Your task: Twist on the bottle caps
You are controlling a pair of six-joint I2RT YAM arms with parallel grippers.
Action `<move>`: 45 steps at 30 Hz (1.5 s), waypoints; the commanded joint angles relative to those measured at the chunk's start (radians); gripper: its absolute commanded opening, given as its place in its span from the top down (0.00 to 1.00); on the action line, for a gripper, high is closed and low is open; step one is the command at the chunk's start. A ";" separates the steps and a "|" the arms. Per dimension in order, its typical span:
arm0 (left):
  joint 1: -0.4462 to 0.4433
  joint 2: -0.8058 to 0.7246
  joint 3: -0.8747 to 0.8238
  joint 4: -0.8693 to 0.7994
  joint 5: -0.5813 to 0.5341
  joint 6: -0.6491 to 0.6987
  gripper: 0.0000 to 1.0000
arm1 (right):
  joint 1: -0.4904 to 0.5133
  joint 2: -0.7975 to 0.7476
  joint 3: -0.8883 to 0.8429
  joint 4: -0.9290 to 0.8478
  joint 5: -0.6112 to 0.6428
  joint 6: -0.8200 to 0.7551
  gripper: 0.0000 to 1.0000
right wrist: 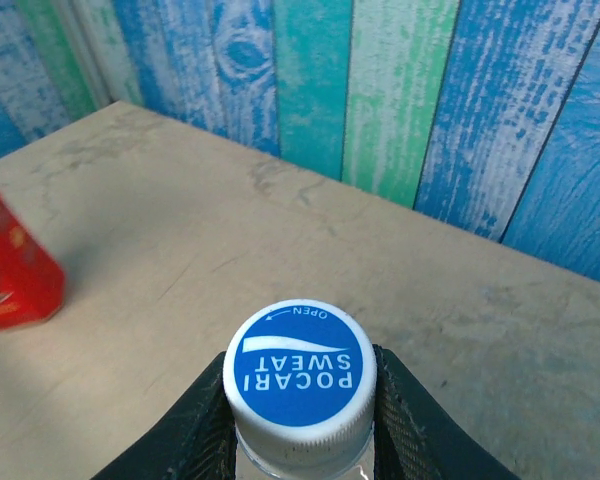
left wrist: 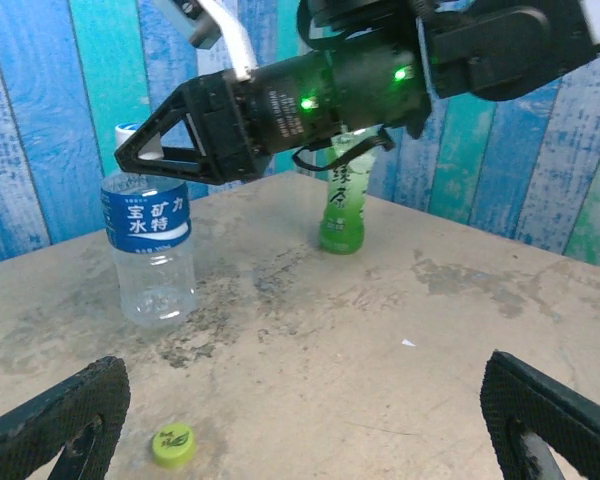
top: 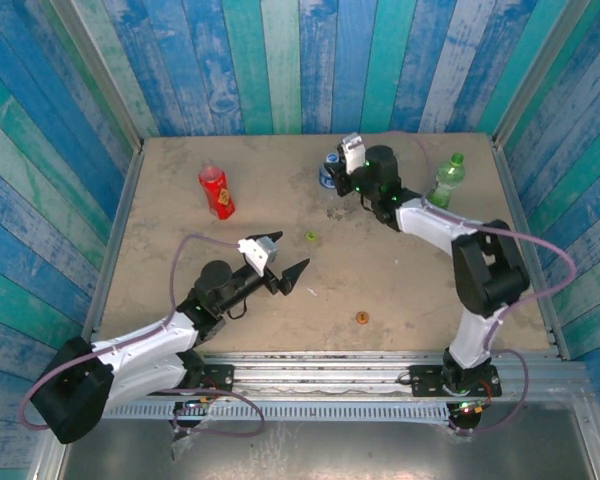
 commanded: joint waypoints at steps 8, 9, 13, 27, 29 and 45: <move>-0.001 -0.006 0.006 0.004 -0.015 0.095 0.06 | -0.048 0.278 0.257 -0.001 -0.042 0.030 0.84; -0.001 -0.008 0.005 0.005 -0.014 0.096 0.06 | -0.049 0.287 0.261 -0.004 -0.042 0.028 0.84; -0.001 -0.026 -0.009 0.023 0.000 0.083 0.06 | -0.050 0.288 0.255 -0.004 -0.050 0.018 0.72; -0.002 0.005 0.010 0.043 0.098 0.083 0.06 | -0.060 0.008 0.103 -0.078 0.087 0.007 0.04; -0.003 0.016 0.017 0.049 0.115 0.077 0.06 | -0.059 -0.062 0.065 -0.135 0.156 -0.004 0.00; -0.033 0.143 0.073 0.111 0.211 0.077 0.06 | -0.350 -0.450 -0.119 -0.449 0.369 0.052 0.00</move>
